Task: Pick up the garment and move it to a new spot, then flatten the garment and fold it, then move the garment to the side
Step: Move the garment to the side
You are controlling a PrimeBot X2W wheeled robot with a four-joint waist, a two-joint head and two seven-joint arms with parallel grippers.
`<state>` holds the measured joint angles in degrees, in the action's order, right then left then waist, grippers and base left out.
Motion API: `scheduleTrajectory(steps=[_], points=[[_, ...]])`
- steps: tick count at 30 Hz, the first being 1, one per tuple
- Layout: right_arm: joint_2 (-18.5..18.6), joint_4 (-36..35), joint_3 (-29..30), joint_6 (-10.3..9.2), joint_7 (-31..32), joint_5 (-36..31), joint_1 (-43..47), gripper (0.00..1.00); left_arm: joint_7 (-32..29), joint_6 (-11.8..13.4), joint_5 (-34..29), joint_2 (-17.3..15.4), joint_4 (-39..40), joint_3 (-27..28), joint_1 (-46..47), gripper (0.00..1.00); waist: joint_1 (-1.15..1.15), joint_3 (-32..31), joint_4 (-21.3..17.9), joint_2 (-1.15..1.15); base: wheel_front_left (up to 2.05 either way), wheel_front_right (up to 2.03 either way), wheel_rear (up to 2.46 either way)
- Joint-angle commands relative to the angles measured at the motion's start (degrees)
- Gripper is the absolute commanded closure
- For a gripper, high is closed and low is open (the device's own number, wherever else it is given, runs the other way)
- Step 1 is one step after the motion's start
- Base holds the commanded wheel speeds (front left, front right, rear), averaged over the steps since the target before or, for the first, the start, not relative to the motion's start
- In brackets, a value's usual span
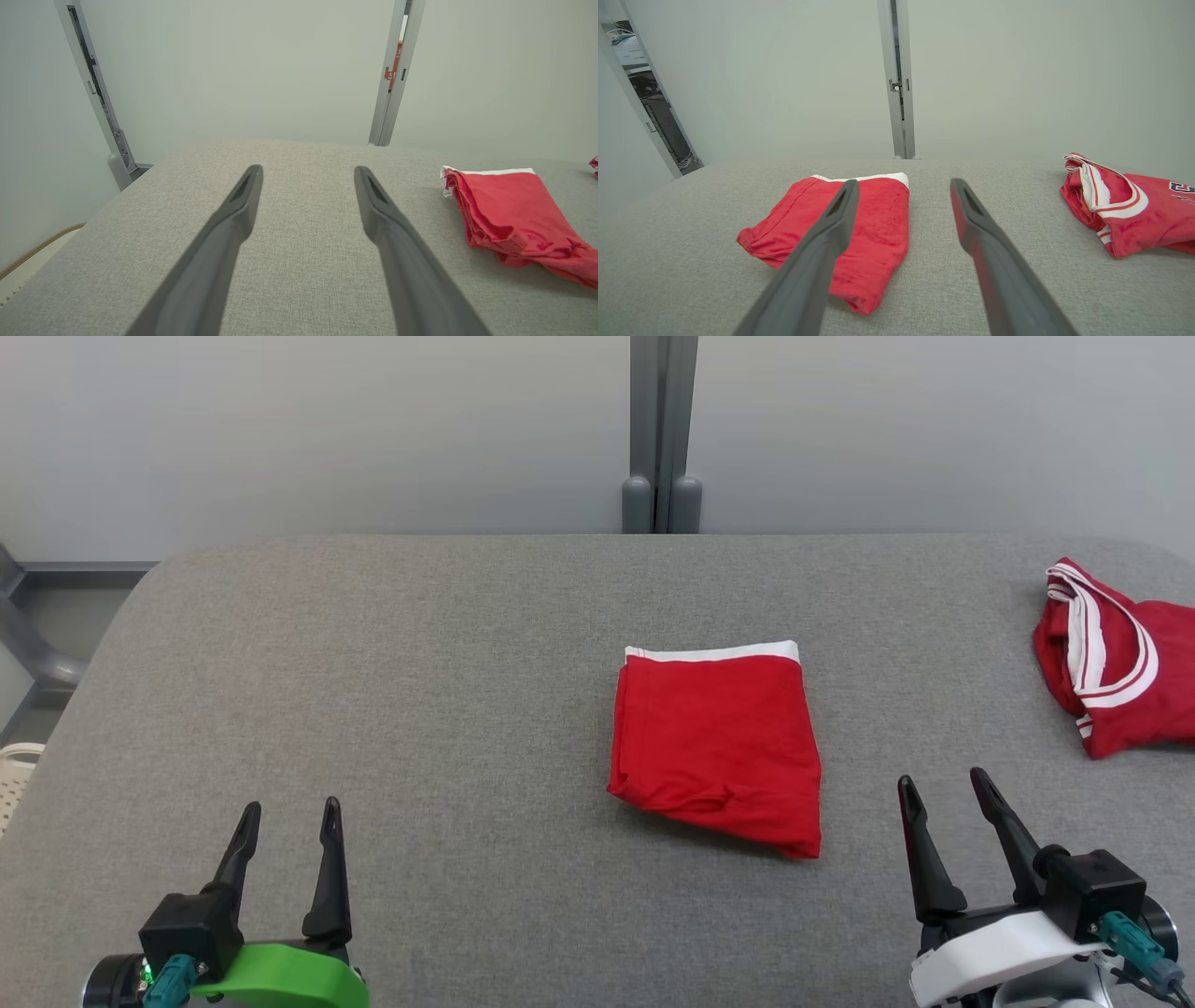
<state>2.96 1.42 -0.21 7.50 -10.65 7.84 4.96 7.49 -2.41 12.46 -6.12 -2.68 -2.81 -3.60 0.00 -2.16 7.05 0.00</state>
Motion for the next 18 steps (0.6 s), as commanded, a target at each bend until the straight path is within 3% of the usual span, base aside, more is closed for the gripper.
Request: scheduleTrajectory(steps=[1, 18], points=[[0.0, -0.4, 0.3, -0.04, 0.2, -0.2, 0.7, 0.00, -0.2, 0.3, 0.1, -0.4, 0.1, 0.0, -1.1, 0.00, 0.00, 0.0, 0.0, 0.00, 0.00, 0.00, 0.00], [0.0, -0.7, 1.1, -0.04, 0.5, 0.1, 1.0, 0.00, -1.1, 1.3, 0.9, -1.1, 0.8, -0.2, -1.5, 0.00, 0.00, 0.2, -0.3, 0.00, 0.00, 0.00, 0.00]])
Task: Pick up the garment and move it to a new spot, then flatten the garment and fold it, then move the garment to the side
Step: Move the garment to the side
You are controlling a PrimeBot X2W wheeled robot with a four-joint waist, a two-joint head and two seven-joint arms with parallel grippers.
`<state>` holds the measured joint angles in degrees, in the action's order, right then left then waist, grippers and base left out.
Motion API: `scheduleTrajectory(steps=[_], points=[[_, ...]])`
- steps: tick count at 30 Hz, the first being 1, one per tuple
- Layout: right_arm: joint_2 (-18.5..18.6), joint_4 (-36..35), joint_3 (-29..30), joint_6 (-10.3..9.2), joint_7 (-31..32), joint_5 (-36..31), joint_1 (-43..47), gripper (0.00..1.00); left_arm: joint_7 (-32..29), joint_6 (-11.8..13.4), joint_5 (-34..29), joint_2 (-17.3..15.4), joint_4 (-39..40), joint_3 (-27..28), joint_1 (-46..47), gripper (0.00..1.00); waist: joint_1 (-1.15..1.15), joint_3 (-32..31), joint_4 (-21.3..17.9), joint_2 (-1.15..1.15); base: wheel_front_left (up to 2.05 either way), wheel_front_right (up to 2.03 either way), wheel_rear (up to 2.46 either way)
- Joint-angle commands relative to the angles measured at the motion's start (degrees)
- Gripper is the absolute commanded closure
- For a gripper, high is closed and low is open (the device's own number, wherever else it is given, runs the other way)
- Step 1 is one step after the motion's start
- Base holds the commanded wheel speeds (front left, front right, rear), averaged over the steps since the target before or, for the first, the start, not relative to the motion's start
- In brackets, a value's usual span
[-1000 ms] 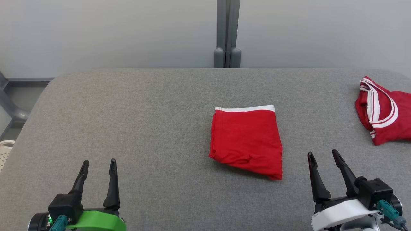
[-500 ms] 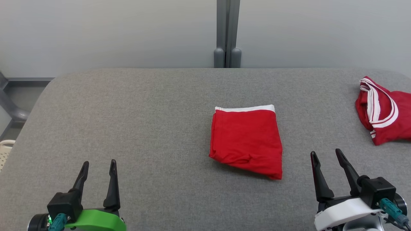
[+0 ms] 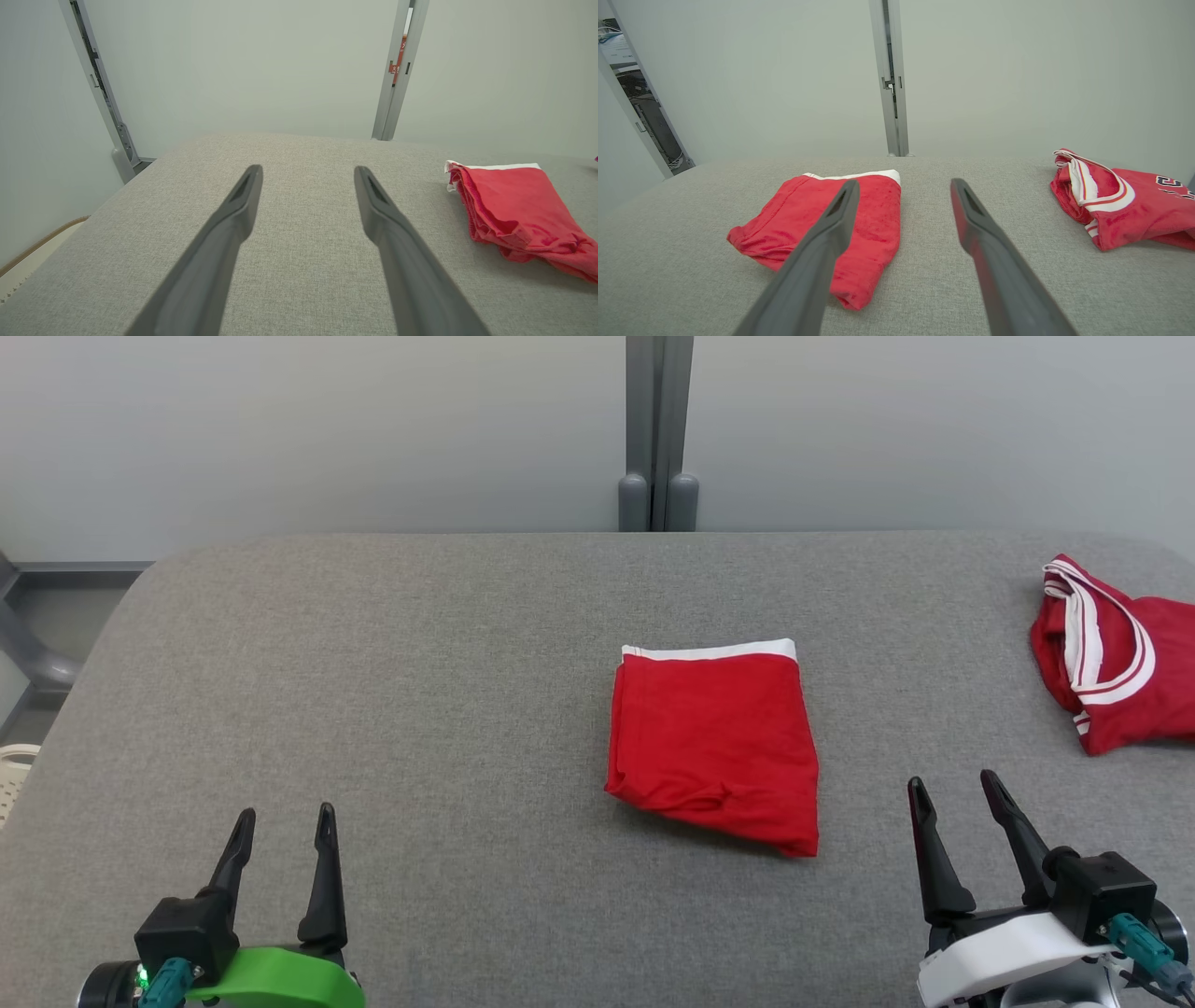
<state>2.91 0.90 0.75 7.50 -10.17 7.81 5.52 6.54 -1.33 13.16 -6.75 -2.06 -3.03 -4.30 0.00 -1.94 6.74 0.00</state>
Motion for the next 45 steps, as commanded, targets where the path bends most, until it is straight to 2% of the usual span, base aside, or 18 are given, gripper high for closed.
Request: scheduleTrajectory(steps=[1, 19, 28, 36, 45], points=[[0.0, -0.1, 0.1, -0.04, 0.0, 0.2, 0.4, 0.00, -0.1, 0.3, 0.2, -0.5, 0.2, 0.0, -0.8, 0.00, 0.00, 0.1, 0.0, 0.00, 0.00, 0.00, 0.00], [0.0, 1.5, 0.5, -0.04, -0.7, 0.9, -0.1, 0.00, 0.2, 1.1, 0.6, -0.9, -0.3, -0.7, -0.9, 0.00, 0.00, 0.6, 0.1, 0.00, 0.00, 0.00, 0.00], [2.6, 5.5, -1.6, -0.04, 0.0, -0.6, -9.3, 0.00, 1.1, 1.0, 0.7, -0.5, -0.9, -1.8, 1.5, 0.00, 0.00, 2.7, 1.9, 0.00, 0.00, 0.00, 0.00], [6.4, 15.3, -4.7, -0.05, 1.5, -1.2, -22.4, 0.00, 2.3, 1.1, 0.1, -0.1, -1.4, -3.1, 3.8, 0.00, 0.00, 6.0, 4.6, 0.00, 0.00, 0.00, 0.00], [8.8, 30.8, -6.4, -0.05, 1.9, -0.8, -32.8, 0.00, 4.1, 1.0, -0.1, 0.9, -2.8, -4.8, 7.1, 0.00, 0.00, 11.1, 7.1, 0.00, 0.00, 0.00, 0.00]])
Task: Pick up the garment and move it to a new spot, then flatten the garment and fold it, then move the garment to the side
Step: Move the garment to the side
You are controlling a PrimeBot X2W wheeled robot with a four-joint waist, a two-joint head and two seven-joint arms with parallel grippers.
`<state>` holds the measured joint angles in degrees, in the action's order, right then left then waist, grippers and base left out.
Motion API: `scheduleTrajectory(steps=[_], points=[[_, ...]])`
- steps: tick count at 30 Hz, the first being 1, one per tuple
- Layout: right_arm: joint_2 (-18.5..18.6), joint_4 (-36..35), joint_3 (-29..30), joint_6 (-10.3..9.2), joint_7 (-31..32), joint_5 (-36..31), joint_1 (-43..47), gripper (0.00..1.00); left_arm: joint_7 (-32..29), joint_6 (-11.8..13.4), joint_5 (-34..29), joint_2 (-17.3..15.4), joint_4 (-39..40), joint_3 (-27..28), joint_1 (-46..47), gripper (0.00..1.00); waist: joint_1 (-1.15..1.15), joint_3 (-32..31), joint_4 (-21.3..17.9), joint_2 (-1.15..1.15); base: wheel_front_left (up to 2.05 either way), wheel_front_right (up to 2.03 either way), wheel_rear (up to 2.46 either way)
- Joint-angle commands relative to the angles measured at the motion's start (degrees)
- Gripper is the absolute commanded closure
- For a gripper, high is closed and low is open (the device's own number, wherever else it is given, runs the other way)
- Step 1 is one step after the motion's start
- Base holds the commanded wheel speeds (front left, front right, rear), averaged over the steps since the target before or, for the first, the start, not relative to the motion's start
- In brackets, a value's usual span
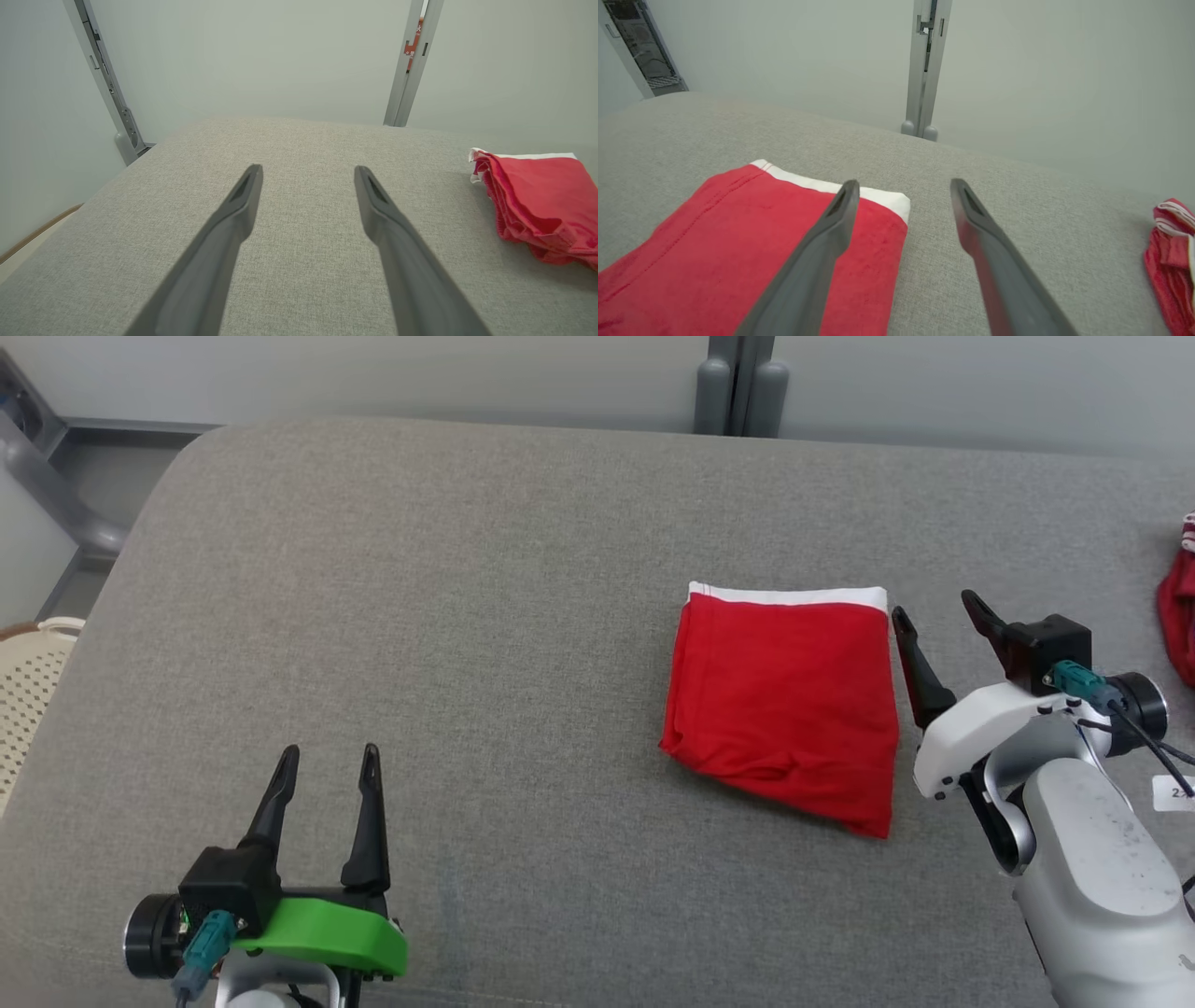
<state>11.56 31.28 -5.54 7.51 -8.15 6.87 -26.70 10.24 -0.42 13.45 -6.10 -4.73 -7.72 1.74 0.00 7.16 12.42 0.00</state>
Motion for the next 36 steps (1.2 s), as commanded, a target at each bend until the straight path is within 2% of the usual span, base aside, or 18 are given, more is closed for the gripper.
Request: scheduleTrajectory(steps=[1, 15, 16, 17, 18, 19, 22, 26, 32, 36], points=[[0.1, 2.1, -0.1, -0.06, -0.7, 0.4, -1.2, 0.00, 0.6, 0.1, -0.4, 0.3, -0.3, -0.3, 1.4, 0.00, 0.00, 2.4, 1.6, 0.00, 0.00, 0.00, 0.00], [-4.4, 20.3, 1.1, -0.06, -3.7, 2.5, -1.1, 0.00, 2.7, 0.5, 0.3, 1.1, -3.6, -1.8, 4.5, 0.00, 0.00, 4.9, 1.7, 0.00, 0.00, 0.00, 0.00], [-4.8, 21.3, 0.8, -0.06, -3.6, 2.7, -1.2, 0.07, 2.9, 0.5, 0.3, 1.1, -3.8, -1.8, 4.6, 0.00, 0.00, 5.0, 1.7, 0.00, 0.00, 0.00, 0.00], [-5.2, 22.2, 0.4, -0.06, -3.7, 3.0, -1.3, 0.59, 2.9, 0.5, 0.4, 1.1, -3.9, -1.8, 4.8, 0.00, 0.00, 5.1, 1.6, 0.00, 0.00, 0.00, 0.00], [-5.6, 22.8, 0.1, -0.05, -3.7, 3.4, -1.4, 0.91, 3.0, 0.5, 0.4, 1.1, -4.0, -1.9, 5.0, 0.00, 0.00, 5.2, 1.6, 0.00, 0.00, 0.00, 0.00], [-5.8, 23.3, -0.2, -0.05, -3.9, 3.7, -1.7, 1.00, 3.2, 0.5, 0.4, 1.1, -4.2, -2.0, 5.2, 0.00, 0.00, 5.3, 1.6, 0.00, 0.00, 0.00, 0.00], [-5.1, 23.9, -1.0, -0.10, -4.5, 4.0, -3.4, 1.00, 3.4, 0.6, 0.5, 1.3, -4.3, -2.1, 5.6, 0.00, 0.00, 5.8, 1.5, 0.00, 0.00, 0.00, 0.00], [-2.1, 23.8, -3.2, -0.15, -5.0, 3.1, -7.2, 1.00, 3.9, 0.9, 0.6, 1.5, -4.1, -2.4, 6.2, 0.00, 0.00, 6.9, 1.0, 0.00, 0.00, 0.00, 0.00], [4.7, 21.8, -9.4, -0.10, -3.4, 2.5, -14.0, 1.00, 4.5, 1.2, 0.1, 1.8, -3.1, -2.9, 7.6, 0.00, 0.00, 10.9, -1.2, 0.00, 0.00, 0.00, 0.00], [10.4, 19.3, -13.5, -0.10, -1.2, 4.6, -18.1, 1.00, 4.7, 1.4, -0.4, 2.0, -1.8, -3.1, 8.9, 0.00, 0.00, 14.6, -3.9, 0.00, 0.00, 0.00, 0.00]])
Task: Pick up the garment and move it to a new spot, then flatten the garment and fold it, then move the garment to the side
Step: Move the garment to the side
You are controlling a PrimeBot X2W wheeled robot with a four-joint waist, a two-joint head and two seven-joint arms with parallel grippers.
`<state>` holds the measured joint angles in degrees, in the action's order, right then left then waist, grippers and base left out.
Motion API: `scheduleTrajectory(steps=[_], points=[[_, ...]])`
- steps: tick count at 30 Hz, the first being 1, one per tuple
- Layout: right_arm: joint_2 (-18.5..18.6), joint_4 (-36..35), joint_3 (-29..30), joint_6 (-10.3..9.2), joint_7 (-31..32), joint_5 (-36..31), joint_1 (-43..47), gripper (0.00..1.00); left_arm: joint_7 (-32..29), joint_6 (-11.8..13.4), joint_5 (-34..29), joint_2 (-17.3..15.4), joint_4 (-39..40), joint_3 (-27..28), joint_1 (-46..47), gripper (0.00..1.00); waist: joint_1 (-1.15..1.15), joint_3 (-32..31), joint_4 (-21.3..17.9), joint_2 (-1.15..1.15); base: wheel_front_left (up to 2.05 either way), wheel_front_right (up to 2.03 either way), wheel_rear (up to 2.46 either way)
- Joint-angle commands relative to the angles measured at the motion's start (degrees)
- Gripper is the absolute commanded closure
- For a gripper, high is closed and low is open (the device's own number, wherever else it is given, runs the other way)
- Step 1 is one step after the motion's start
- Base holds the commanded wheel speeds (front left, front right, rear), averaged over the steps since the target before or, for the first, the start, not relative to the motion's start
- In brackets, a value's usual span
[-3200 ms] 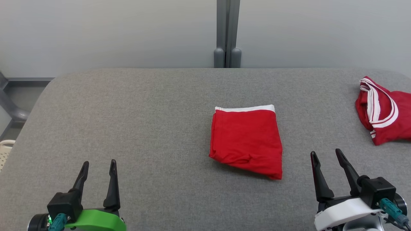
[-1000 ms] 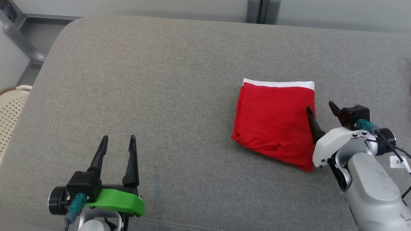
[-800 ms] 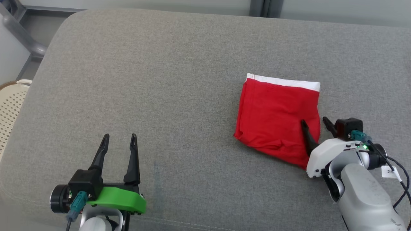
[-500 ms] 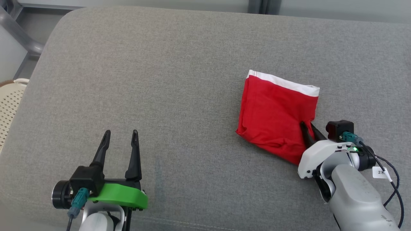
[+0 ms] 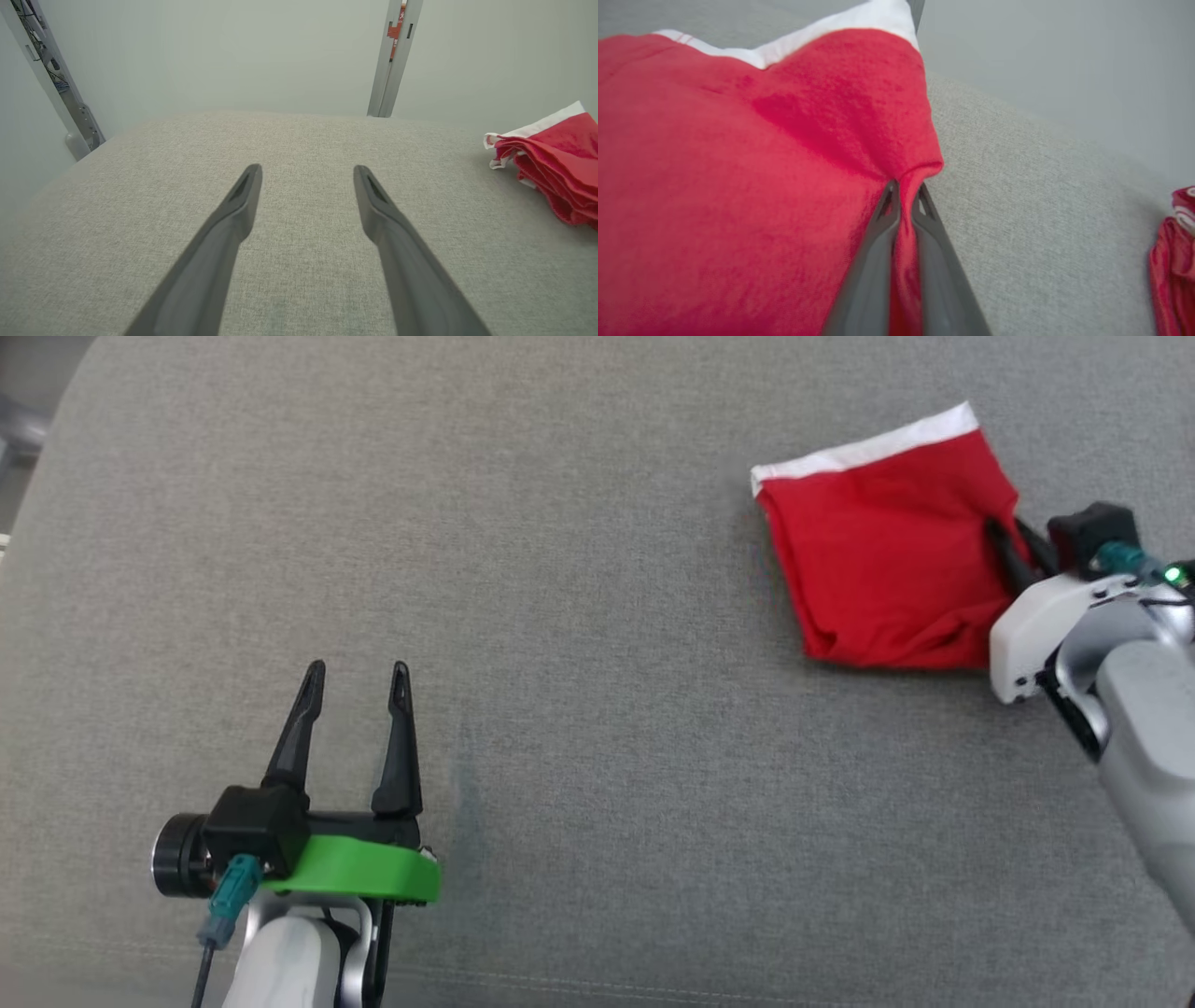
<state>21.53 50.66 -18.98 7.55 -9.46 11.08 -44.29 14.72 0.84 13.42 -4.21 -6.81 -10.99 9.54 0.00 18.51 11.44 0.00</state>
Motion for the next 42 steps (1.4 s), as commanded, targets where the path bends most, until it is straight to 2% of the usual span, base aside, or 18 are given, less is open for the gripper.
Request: scheduleTrajectory(steps=[1, 12, 18, 22, 32, 33, 34, 35, 42], points=[[2.6, -1.0, -0.9, -0.14, 0.6, 1.3, -1.5, 1.00, 0.3, 0.1, -0.6, 0.1, 0.5, 0.0, 1.7, 0.00, 0.00, 4.3, -3.7, 0.00, 0.00, 0.00, 0.00], [23.1, -10.3, -5.5, -0.14, 5.8, 11.6, -8.9, 1.00, 0.4, -0.4, -3.8, -1.8, 4.7, -1.1, 8.0, 0.00, 0.00, 14.6, -12.2, 0.00, 0.00, 0.00, 0.00], [31.5, -12.4, -5.5, -0.14, 7.8, 16.5, -10.7, 1.00, -0.8, -0.3, -5.3, -3.5, 8.3, -1.3, 9.7, 0.00, 0.00, 17.7, -14.9, 0.00, 0.00, 0.00, 0.00], [34.2, -12.1, -5.8, -0.14, 9.0, 18.2, -12.4, 1.00, -1.8, -0.3, -5.6, -4.2, 10.9, -1.7, 10.1, 0.00, 0.00, 18.7, -16.0, 0.00, 0.00, 0.00, 0.00], [36.7, -9.3, -9.4, -0.14, 12.9, 19.2, -20.4, 1.00, -2.6, 0.2, -5.5, -4.7, 15.2, -2.4, 10.6, 0.00, 0.00, 20.3, -15.4, 0.00, 0.00, 0.00, 0.00], [36.6, -9.0, -9.6, -0.14, 12.4, 19.1, -21.1, 0.76, -2.6, 0.2, -5.5, -4.7, 15.3, -2.5, 10.6, 0.00, 0.00, 20.3, -15.3, 0.00, 0.00, 0.00, 0.00], [36.5, -8.5, -9.9, -0.14, 12.0, 19.0, -21.7, 0.30, -2.6, 0.2, -5.5, -4.7, 15.3, -2.5, 10.6, 0.00, 0.00, 20.3, -15.3, 0.00, 0.00, 0.00, 0.00], [36.3, -7.7, -10.4, -0.14, 12.0, 18.9, -22.2, 0.01, -2.5, 0.3, -5.5, -4.7, 15.4, -2.5, 10.7, 0.00, 0.00, 20.3, -15.2, 0.00, 0.00, 0.00, 0.00], [35.0, -3.7, -11.7, -0.14, 9.0, 18.3, -23.9, 0.00, -1.7, 0.7, -4.9, -4.9, 14.0, -2.3, 9.7, 0.00, 0.00, 17.7, -15.1, 0.00, 0.00, 0.00, 0.00]])
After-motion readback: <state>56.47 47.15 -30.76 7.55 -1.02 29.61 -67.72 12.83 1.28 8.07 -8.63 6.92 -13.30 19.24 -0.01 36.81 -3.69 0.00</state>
